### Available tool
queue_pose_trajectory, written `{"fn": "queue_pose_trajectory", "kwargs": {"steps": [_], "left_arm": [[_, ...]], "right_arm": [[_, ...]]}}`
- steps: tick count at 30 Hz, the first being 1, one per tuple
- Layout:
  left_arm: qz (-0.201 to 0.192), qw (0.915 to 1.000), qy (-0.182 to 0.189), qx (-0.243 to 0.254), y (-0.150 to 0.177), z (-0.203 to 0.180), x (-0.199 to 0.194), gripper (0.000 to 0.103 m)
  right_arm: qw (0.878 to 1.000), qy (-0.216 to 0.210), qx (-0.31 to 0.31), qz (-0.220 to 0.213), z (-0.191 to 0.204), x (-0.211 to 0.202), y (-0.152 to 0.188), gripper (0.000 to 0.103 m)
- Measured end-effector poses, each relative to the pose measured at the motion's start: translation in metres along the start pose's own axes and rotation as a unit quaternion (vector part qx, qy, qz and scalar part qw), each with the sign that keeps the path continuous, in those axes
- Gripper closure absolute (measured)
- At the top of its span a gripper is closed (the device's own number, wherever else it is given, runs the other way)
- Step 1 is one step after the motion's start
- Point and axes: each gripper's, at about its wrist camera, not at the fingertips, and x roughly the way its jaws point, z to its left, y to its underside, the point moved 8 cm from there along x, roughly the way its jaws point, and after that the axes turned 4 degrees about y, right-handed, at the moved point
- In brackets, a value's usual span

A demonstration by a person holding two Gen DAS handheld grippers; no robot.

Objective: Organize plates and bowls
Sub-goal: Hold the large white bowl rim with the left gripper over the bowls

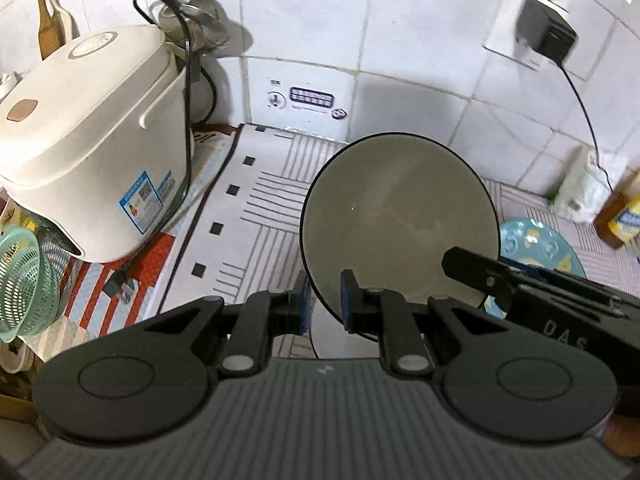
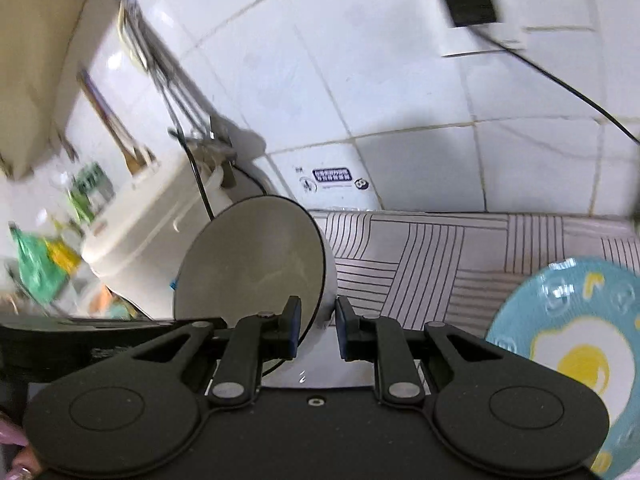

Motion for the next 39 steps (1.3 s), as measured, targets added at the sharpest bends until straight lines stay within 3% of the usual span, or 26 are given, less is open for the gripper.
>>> {"fn": "queue_pose_trajectory", "kwargs": {"steps": [11,17,23,29,34,39], "left_arm": [[0.026,0.9989,-0.026,0.028,0.025,-0.005,0.008,0.089],[0.056,0.9981,-0.010,0.023,0.032,-0.005,0.018,0.089],[0.076,0.9969,-0.010,0.018,0.038,-0.004,0.025,0.089],[0.105,0.9943,-0.007,0.016,0.047,-0.004,0.033,0.086],[0.100,0.9949,-0.004,0.011,0.049,-0.004,0.034,0.085],[0.105,0.9945,0.002,0.002,0.049,-0.001,0.036,0.082]], "right_arm": [[0.999,-0.006,0.035,-0.028,-0.018,-0.010,0.047,0.080],[0.997,-0.012,0.062,-0.036,-0.029,-0.003,0.055,0.080],[0.999,0.008,0.039,-0.037,-0.027,-0.002,0.063,0.080],[0.997,0.054,-0.019,-0.049,-0.019,0.000,0.073,0.080],[0.989,0.074,-0.103,-0.072,-0.010,-0.001,0.077,0.080],[0.987,0.085,-0.126,-0.060,-0.008,0.007,0.075,0.080]]}}
